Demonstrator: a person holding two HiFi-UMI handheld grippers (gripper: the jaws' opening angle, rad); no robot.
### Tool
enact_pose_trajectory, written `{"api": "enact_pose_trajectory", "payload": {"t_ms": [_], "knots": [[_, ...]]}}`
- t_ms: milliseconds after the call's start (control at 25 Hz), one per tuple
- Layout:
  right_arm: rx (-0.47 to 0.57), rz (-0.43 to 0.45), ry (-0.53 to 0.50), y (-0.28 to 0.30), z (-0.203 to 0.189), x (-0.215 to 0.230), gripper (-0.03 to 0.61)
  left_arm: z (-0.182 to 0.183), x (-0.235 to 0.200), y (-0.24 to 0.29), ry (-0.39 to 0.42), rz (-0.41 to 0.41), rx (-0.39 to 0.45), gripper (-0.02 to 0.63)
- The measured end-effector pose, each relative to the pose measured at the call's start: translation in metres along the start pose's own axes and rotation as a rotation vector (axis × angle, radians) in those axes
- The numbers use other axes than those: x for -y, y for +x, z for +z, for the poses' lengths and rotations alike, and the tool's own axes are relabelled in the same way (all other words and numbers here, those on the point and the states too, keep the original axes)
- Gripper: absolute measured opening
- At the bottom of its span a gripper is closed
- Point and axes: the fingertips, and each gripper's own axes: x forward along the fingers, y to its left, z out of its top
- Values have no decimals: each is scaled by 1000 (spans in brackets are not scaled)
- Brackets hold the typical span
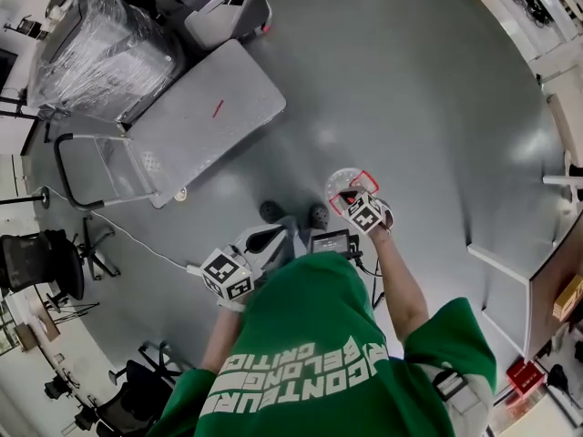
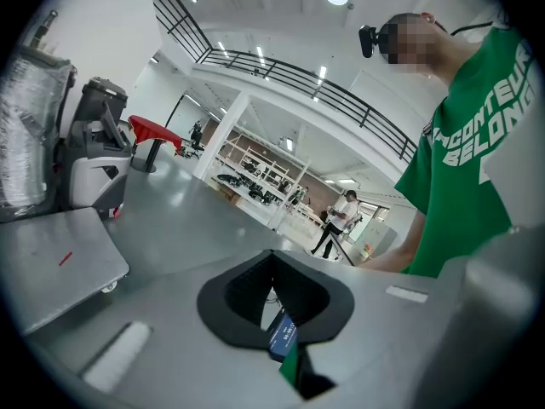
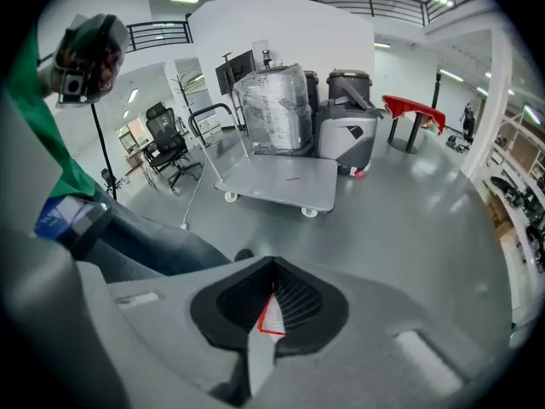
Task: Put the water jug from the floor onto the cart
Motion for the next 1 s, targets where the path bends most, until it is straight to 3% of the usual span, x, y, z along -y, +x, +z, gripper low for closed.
{"api": "enact_pose_trajectory", "payload": {"t_ms": [720, 1000], "knots": [[-51, -55, 218, 63, -87, 38, -3, -26, 7, 30, -36, -63, -163, 14], [-97, -77, 265, 88, -122, 45, 56, -35, 4, 40, -63, -62, -176, 14]]}}
